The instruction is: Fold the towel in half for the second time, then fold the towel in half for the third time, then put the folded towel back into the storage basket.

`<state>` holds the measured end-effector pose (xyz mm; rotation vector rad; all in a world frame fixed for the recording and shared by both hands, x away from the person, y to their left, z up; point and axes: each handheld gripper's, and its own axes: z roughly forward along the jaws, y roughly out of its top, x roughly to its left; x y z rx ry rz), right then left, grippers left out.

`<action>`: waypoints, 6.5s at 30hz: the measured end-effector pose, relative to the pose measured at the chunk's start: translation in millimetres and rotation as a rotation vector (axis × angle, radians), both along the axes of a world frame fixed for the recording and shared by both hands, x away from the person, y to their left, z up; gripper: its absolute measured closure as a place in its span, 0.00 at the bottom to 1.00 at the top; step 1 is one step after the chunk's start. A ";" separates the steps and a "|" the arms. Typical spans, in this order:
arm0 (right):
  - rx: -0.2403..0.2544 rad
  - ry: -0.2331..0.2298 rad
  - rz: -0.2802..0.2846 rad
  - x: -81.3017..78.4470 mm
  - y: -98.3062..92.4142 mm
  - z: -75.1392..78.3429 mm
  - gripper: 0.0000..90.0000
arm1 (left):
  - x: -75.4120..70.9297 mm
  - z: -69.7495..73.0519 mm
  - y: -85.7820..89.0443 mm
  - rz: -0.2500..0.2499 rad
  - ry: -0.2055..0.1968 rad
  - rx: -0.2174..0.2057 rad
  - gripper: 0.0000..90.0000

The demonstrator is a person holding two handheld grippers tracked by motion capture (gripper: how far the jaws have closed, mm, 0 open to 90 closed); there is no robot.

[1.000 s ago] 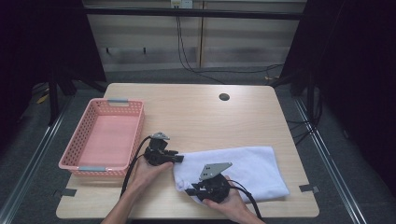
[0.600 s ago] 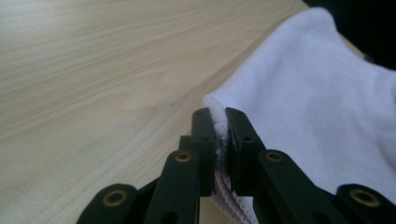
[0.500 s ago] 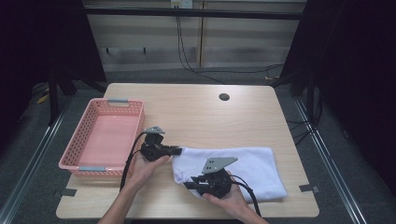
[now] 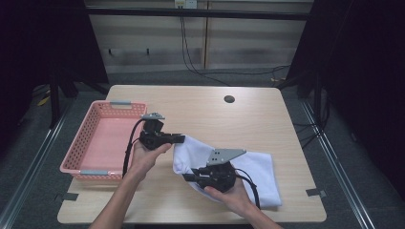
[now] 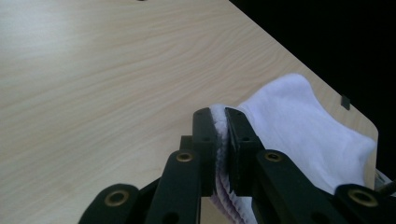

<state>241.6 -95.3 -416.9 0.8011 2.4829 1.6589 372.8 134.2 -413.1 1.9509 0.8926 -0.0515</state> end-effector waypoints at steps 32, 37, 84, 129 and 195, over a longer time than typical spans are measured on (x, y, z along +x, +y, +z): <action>0.094 -0.032 -0.265 -45.8 -77.2 -8.6 0.88 | -9.0 -10.8 -112.7 -0.137 -0.025 0.128 0.92; 0.048 0.016 -0.313 -53.6 -101.9 -21.0 0.83 | -9.3 -21.6 -136.4 -0.154 -0.013 0.153 0.91; -0.160 0.113 -0.457 61.7 -141.2 -38.0 0.31 | -112.9 -50.9 -65.4 -0.340 -0.025 0.104 0.67; -0.290 0.248 -0.299 81.6 -141.9 -81.0 0.45 | -154.9 -77.4 -69.0 -0.292 0.008 0.241 0.39; -0.092 0.242 -0.283 101.3 -145.2 -26.5 0.80 | -108.5 -27.5 -43.4 -0.298 -0.006 0.214 0.86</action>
